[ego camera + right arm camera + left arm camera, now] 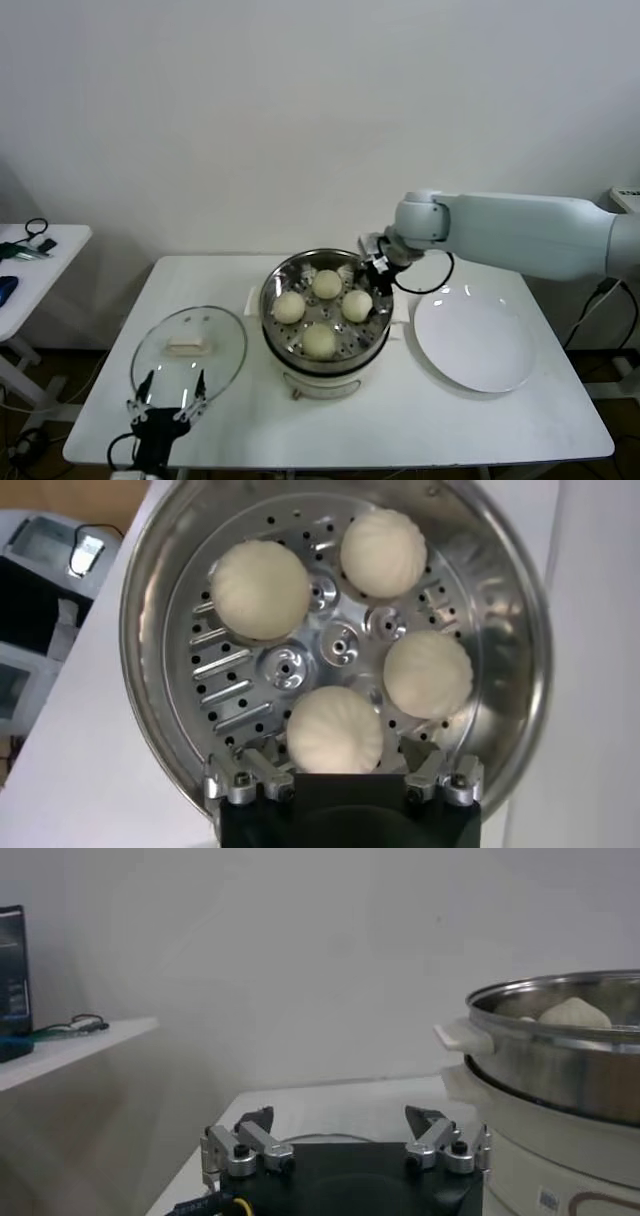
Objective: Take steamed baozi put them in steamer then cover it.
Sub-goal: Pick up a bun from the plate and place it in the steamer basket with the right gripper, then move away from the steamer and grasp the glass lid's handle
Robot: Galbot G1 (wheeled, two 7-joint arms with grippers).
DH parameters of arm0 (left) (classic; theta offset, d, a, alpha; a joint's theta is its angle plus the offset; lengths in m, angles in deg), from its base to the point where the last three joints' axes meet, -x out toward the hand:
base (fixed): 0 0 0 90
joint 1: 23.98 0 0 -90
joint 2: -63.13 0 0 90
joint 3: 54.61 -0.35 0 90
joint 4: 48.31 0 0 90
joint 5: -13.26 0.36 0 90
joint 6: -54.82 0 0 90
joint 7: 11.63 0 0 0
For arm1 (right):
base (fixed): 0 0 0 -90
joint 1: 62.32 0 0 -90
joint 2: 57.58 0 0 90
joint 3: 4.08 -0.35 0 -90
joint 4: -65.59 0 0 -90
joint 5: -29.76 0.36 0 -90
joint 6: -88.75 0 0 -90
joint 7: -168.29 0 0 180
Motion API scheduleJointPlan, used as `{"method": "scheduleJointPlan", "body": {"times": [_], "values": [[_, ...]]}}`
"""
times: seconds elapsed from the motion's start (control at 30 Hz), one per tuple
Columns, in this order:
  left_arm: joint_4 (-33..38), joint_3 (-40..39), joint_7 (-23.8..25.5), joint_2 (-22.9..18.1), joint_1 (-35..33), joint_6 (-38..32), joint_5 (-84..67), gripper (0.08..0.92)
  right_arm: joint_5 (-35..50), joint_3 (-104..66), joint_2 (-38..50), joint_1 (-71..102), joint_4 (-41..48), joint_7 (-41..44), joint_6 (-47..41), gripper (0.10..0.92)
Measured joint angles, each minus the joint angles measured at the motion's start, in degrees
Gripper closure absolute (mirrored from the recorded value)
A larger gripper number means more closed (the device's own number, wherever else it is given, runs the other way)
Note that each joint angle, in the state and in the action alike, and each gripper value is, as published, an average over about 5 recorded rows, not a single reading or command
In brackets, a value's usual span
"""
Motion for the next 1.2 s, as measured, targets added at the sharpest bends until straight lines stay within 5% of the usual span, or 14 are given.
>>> {"method": "scheduleJointPlan", "body": {"times": [0.23, 0.57, 0.9, 1.2], "values": [[0.7, 0.2, 0.0, 0.3, 0.2, 1.9, -0.4, 0.177, 6.1, -4.8, 3.7, 0.5, -0.1, -4.1, -1.9, 0.203], [2.2, 1.3, 1.5, 1.9, 1.7, 5.1, -0.7, 0.177, 8.7, -26.4, 12.9, 15.5, -2.6, -23.3, -4.7, 0.203], [1.3, 1.0, 2.2, 3.6, 4.5, 6.1, -0.5, 0.177, 4.2, -61.2, 23.4, 47.3, -8.0, -34.3, -0.6, 0.203], [-0.2, 1.0, 1.6, 5.3, 6.7, 5.8, 1.0, 0.177, -0.5, -95.3, 22.7, 81.6, -10.6, -35.5, 8.1, 0.203]]}}
